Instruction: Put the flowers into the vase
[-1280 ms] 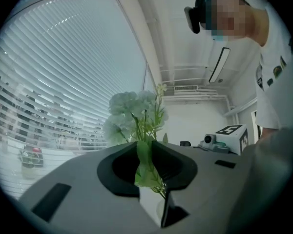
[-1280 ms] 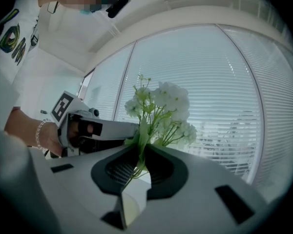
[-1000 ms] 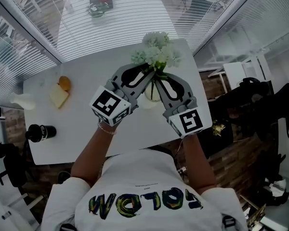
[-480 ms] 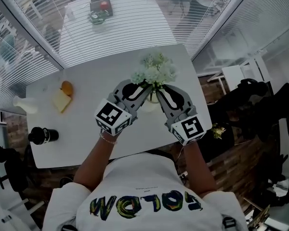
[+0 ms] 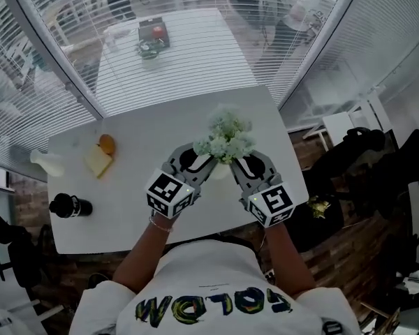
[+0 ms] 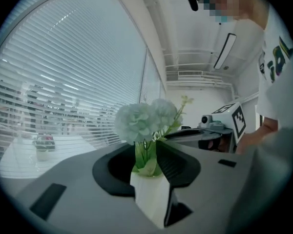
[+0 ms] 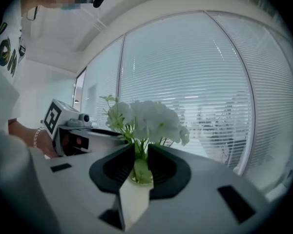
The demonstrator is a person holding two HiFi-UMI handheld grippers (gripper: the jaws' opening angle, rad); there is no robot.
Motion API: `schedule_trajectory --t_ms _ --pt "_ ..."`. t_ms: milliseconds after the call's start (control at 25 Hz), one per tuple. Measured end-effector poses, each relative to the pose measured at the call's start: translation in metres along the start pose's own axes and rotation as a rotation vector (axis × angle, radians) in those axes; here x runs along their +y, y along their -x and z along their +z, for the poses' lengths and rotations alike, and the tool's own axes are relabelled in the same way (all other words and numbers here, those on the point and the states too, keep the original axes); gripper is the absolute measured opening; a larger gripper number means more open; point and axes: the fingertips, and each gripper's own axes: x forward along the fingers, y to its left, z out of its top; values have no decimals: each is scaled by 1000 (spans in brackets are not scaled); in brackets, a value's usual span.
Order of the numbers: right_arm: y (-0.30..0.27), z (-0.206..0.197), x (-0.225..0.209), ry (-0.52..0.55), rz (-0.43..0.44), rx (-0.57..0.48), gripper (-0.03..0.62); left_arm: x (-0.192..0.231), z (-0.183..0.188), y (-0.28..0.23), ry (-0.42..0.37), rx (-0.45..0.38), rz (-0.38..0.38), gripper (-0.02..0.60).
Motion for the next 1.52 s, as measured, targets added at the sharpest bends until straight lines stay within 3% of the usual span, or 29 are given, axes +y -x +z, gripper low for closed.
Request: schedule_trajectory --t_ms 160,400,600,1040,1520 --pt "8 -1 3 -38 -9 22 104 -3 -8 13 46 12 38 166" --pt "20 -7 3 -82 -59 63 226 -7 -11 46 106 -23 105 201" --pt "34 -3 1 -102 -91 70 276 -11 4 80 111 -82 184 199" --pt "50 8 34 -54 -60 69 264 -14 22 149 113 -171 317 153" --pt "39 44 100 4 101 -4 122 -13 40 205 75 -224 456 80"
